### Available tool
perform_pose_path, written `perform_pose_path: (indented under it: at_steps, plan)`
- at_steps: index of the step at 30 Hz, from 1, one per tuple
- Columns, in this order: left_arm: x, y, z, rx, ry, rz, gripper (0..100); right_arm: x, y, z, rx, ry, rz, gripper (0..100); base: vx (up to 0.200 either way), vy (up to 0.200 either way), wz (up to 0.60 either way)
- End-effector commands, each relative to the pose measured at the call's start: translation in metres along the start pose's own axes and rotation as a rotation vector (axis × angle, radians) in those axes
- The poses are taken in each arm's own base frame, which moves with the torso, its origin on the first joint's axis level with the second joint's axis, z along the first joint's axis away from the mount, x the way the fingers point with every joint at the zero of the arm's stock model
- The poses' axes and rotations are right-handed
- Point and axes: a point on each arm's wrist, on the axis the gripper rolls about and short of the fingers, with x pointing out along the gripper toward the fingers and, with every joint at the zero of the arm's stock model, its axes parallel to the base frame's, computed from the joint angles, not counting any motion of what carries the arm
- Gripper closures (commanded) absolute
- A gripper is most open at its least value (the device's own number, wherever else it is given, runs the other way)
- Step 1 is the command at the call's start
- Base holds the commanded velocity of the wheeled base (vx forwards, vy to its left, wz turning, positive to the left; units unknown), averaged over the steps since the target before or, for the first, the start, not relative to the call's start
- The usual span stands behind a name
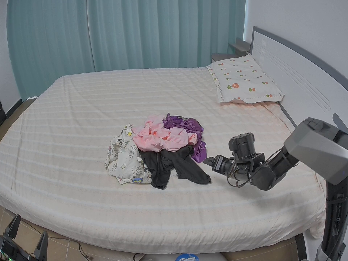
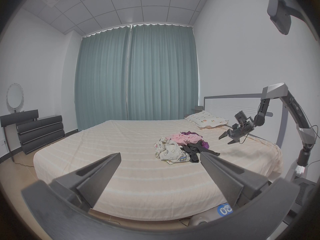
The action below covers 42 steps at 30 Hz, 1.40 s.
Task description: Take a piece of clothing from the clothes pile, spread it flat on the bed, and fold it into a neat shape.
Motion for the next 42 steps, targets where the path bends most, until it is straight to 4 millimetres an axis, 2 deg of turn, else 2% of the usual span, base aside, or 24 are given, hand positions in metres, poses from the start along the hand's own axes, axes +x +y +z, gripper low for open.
perform_pose_path:
  at_steps: [1,5,7,12,21,22,31,35,36,37,38,40,42]
  plan:
    - [0.000,0.000,-0.004,0.000,-0.001,0.000,0,0.033,-0.002,-0.022,-0.017,0.033,-0.016,0,0.000,0.000,0.00]
    - [0.000,0.000,-0.004,0.000,-0.001,0.000,0,0.051,-0.002,-0.024,-0.016,0.006,-0.024,0,0.000,0.000,0.00]
    - [0.000,0.000,-0.004,0.000,-0.001,0.000,0,0.066,-0.002,-0.031,-0.022,-0.006,-0.037,0,0.000,0.000,0.00]
    - [0.000,0.000,-0.004,0.000,-0.001,0.000,0,0.086,0.005,-0.045,-0.036,-0.021,-0.037,0,0.000,0.000,0.00]
    - [0.000,0.000,-0.004,0.003,-0.001,0.000,0,0.090,0.022,-0.057,-0.060,-0.001,-0.003,0,0.000,0.000,0.00]
    - [0.000,0.000,-0.004,0.005,-0.003,0.000,0,0.090,0.023,-0.055,-0.059,-0.004,0.000,100,0.000,0.000,0.00]
    - [0.000,0.000,-0.004,0.003,-0.004,-0.005,0,0.087,0.015,-0.052,-0.037,-0.004,-0.027,100,0.000,0.000,0.00]
    - [0.000,0.000,-0.004,0.022,-0.012,0.000,0,0.068,0.010,-0.042,0.019,-0.001,-0.041,100,0.000,0.000,0.00]
    - [-0.002,0.000,0.004,0.018,-0.047,0.002,0,0.057,0.012,-0.038,0.051,0.000,-0.037,100,0.000,0.000,0.00]
    - [-0.002,0.000,0.004,0.018,-0.047,0.002,0,0.057,0.012,-0.038,0.051,0.000,-0.037,100,0.000,0.000,0.00]
    - [-0.013,0.000,0.071,-0.080,-0.195,-0.015,0,0.031,0.013,-0.029,0.104,0.018,-0.027,100,0.000,0.000,0.00]
    - [-0.003,0.000,0.095,-0.127,-0.142,-0.039,0,0.015,0.014,-0.027,0.128,0.041,-0.001,100,0.000,0.000,0.00]
    - [0.014,0.000,0.096,-0.118,-0.035,-0.085,0,0.001,0.013,-0.029,0.147,0.047,0.022,100,0.000,0.000,0.00]
